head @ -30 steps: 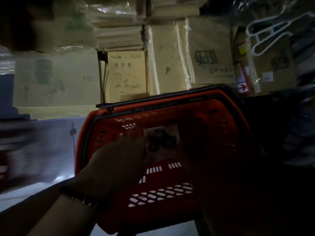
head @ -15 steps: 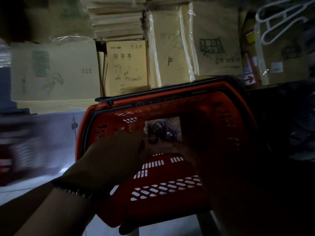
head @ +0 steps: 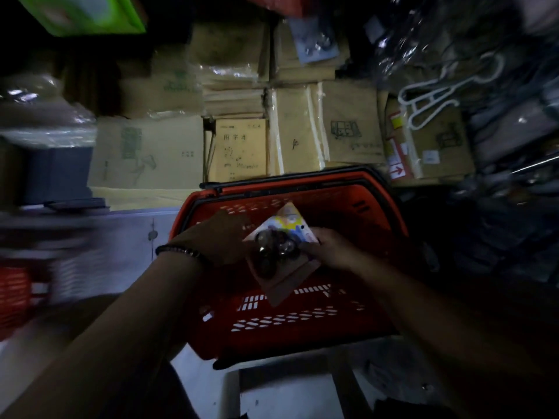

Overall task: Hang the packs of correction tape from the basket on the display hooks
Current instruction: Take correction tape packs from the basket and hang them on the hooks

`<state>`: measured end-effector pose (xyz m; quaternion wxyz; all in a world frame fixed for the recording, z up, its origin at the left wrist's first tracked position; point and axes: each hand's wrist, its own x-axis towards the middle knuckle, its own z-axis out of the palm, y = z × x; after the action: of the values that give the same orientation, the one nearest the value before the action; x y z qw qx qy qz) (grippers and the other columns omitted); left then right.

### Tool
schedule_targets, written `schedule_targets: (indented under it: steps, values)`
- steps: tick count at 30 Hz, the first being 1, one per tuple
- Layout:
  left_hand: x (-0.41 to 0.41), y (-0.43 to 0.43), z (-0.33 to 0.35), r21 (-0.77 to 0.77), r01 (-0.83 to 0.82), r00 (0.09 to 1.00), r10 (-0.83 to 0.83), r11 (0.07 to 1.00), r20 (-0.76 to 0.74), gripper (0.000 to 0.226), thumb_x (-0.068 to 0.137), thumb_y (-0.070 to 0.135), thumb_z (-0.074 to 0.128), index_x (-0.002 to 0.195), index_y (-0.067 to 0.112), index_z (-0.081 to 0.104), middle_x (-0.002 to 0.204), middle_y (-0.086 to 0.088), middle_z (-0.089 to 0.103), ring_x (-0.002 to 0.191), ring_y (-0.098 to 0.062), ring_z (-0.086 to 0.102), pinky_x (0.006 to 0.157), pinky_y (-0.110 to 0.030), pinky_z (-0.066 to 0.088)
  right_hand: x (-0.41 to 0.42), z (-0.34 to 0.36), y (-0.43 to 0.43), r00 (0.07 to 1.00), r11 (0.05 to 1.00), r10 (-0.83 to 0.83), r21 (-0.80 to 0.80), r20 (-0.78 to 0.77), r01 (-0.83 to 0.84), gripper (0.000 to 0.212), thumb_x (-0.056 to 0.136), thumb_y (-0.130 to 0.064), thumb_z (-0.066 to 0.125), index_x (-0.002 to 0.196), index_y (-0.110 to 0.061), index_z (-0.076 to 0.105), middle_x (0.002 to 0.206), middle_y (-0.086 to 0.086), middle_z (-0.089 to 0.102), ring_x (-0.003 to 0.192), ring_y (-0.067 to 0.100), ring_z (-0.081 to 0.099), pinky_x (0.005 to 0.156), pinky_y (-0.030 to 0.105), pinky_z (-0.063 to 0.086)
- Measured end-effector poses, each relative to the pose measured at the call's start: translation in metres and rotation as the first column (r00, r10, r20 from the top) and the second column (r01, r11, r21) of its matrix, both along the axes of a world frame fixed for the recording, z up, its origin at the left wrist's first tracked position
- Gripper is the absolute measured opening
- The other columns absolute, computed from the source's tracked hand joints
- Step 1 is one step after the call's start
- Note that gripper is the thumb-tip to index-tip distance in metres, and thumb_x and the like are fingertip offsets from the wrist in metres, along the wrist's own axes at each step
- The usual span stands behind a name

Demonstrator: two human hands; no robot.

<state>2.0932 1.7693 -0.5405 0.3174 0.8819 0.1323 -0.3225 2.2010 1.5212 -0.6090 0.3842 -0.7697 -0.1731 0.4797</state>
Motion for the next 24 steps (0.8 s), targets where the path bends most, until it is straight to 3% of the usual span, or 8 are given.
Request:
schedule_targets:
  steps: [2,4,7,11,15,17,20,24]
  values:
    - [0.004,-0.005,0.023,-0.125,0.028,0.992,-0.013,0.992,0.122,0.057,0.095,0.059,0.066,0.146,0.038,0.056,0.148,0.006,0.062,0.134,-0.012,0.059,0.114,-0.034,0.046,0.009,0.038,-0.002,1.000,1.000,0.018,0.007,0.008,-0.018,0.017,0.096,-0.015,0.073,0.108,-0.003,0.073,0.092,-0.002,0.068,0.078,0.004,0.057,0.067,0.022,0.045]
    - [0.000,-0.011,0.035,-0.315,-0.046,0.995,0.071,0.948,0.069,0.042,0.092,0.040,0.080,0.131,0.029,0.069,0.129,0.006,0.075,0.117,0.000,0.068,0.106,-0.026,0.052,0.013,0.073,0.000,1.000,0.999,0.019,0.048,-0.005,-0.019,0.010,0.097,-0.017,0.073,0.103,-0.010,0.074,0.085,-0.003,0.069,0.075,0.008,0.060,0.058,0.025,0.047]
    - [-0.015,-0.018,0.060,-0.427,-0.192,0.975,0.223,0.884,0.022,0.034,0.078,0.042,0.087,0.108,0.028,0.079,0.108,0.000,0.082,0.100,-0.006,0.072,0.102,-0.044,0.057,0.005,0.115,-0.004,0.998,0.998,-0.020,0.064,0.063,0.016,0.010,0.093,-0.026,0.076,0.085,-0.024,0.070,0.071,-0.001,0.063,0.060,0.012,0.058,0.044,0.026,0.043]
    - [-0.034,-0.024,0.090,-0.550,-0.354,0.912,0.410,0.757,-0.022,0.063,0.061,0.044,0.095,0.110,0.008,0.078,0.105,-0.011,0.080,0.095,-0.021,0.070,0.097,-0.047,0.055,-0.004,0.162,-0.019,0.974,0.977,-0.165,0.161,0.154,0.140,0.027,0.084,-0.033,0.085,0.067,-0.026,0.065,0.060,-0.009,0.055,0.056,0.006,0.047,0.053,0.027,0.032]
    - [-0.049,-0.040,0.145,-0.621,-0.365,0.874,0.485,0.694,0.028,0.049,0.081,0.027,0.085,0.125,0.008,0.071,0.116,-0.024,0.076,0.100,-0.029,0.069,0.093,-0.047,0.055,-0.012,0.217,-0.039,0.990,0.963,-0.139,0.237,0.020,0.130,0.016,0.084,-0.007,0.085,0.089,-0.020,0.077,0.084,-0.006,0.078,0.074,0.005,0.066,0.064,0.023,0.049]
    - [-0.060,-0.046,0.168,-0.680,-0.391,0.822,0.567,0.620,0.045,0.046,0.085,0.022,0.084,0.128,0.012,0.071,0.125,-0.025,0.074,0.114,-0.042,0.071,0.103,-0.056,0.053,-0.012,0.237,-0.049,0.989,0.952,-0.142,0.269,-0.040,0.147,0.025,0.086,0.005,0.078,0.106,-0.010,0.079,0.101,0.005,0.081,0.089,0.013,0.072,0.073,0.026,0.056]
    - [-0.077,-0.054,0.200,-0.733,-0.414,0.747,0.662,0.540,0.065,0.048,0.087,0.021,0.083,0.132,0.010,0.068,0.130,-0.032,0.068,0.123,-0.055,0.062,0.107,-0.071,0.047,-0.010,0.263,-0.058,0.975,0.926,-0.216,0.306,-0.053,0.222,0.021,0.092,0.002,0.074,0.113,0.000,0.076,0.110,0.017,0.079,0.104,0.032,0.075,0.087,0.041,0.058]
    - [-0.085,-0.063,0.241,-0.806,-0.427,0.589,0.802,0.410,0.097,0.037,0.095,0.009,0.072,0.131,0.006,0.067,0.127,-0.028,0.072,0.113,-0.047,0.072,0.092,-0.060,0.061,-0.008,0.310,-0.054,0.927,0.853,-0.373,0.378,-0.044,0.361,0.015,0.096,-0.002,0.071,0.110,-0.001,0.076,0.102,0.012,0.081,0.099,0.031,0.076,0.079,0.040,0.059]
